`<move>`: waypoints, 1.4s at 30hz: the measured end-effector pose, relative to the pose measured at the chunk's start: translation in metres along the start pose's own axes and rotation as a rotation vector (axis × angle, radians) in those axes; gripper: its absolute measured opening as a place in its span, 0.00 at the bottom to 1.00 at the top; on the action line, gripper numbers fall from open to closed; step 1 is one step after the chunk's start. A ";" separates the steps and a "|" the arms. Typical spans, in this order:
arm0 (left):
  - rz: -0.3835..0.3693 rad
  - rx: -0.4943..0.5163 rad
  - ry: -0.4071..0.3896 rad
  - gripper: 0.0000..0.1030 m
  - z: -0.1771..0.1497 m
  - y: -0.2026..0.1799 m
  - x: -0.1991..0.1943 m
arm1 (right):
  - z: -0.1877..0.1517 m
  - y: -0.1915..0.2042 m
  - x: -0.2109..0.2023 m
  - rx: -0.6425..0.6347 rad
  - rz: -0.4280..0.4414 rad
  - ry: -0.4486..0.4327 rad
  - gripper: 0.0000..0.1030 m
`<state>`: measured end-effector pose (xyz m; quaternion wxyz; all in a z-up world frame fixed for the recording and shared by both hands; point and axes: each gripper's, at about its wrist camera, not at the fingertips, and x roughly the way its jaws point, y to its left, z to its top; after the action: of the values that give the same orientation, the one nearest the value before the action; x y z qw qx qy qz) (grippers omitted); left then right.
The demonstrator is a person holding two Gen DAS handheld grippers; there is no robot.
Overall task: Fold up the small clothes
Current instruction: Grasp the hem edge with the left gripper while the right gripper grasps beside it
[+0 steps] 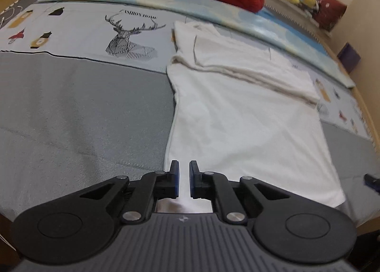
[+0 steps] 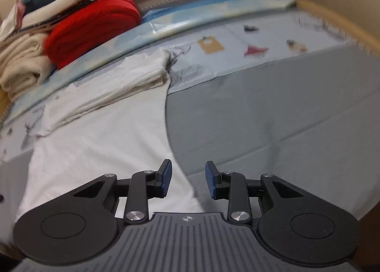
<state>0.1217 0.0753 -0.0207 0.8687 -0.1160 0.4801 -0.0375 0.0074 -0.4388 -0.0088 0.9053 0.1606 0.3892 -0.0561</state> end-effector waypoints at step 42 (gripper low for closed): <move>0.046 0.002 0.299 0.25 -0.027 0.021 0.067 | -0.040 0.003 0.070 -0.134 -0.064 0.308 0.18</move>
<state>0.1342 0.0795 -0.0946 0.7882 -0.0973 0.6066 -0.0349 0.0293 -0.4208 -0.0844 0.8413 0.0941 0.5312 -0.0336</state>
